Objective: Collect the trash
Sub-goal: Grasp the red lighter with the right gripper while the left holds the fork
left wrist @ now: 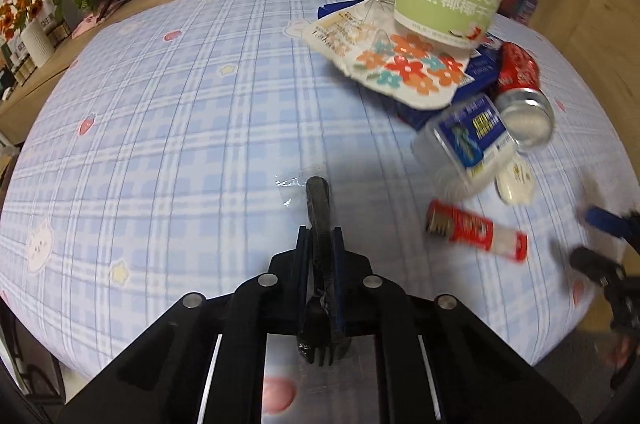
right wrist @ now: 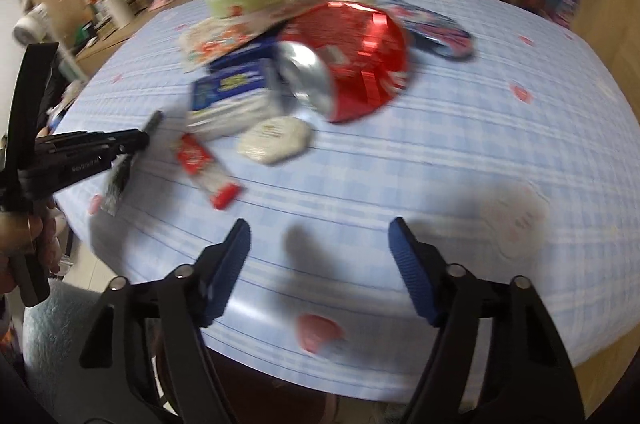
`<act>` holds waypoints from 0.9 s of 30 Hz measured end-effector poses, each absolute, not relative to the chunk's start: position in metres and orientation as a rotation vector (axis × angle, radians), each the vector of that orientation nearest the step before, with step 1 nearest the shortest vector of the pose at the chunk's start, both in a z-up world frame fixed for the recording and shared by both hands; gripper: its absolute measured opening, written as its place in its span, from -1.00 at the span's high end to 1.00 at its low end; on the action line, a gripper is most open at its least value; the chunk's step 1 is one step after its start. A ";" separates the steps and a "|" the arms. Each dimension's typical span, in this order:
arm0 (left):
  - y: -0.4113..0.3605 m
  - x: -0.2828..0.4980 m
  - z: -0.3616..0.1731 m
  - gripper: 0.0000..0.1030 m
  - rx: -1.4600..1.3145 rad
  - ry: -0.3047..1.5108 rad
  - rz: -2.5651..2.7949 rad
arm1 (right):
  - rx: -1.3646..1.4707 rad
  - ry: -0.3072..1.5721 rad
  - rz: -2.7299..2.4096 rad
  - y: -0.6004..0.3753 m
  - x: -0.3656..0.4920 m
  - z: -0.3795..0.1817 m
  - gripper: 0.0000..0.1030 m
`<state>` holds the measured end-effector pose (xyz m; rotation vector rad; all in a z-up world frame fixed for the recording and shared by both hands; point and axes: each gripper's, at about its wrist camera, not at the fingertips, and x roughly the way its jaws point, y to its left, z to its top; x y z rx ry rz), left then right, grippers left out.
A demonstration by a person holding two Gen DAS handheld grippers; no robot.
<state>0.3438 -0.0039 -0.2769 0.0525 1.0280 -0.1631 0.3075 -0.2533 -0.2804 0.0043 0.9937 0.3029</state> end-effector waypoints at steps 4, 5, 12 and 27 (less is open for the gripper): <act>0.016 0.328 -0.273 0.79 -0.028 1.011 -0.167 | -0.027 1.012 0.413 -0.222 0.319 -0.281 0.01; 0.020 0.325 -0.272 0.79 -0.050 1.005 -0.169 | -0.035 1.017 0.444 -0.213 0.322 -0.281 0.09; 0.035 0.305 -0.253 0.80 -0.127 0.959 -0.193 | -0.139 1.030 0.527 -0.167 0.340 -0.283 0.28; 0.034 0.271 -0.230 0.80 -0.202 0.919 -0.253 | -0.220 1.040 0.514 -0.140 0.350 -0.287 0.49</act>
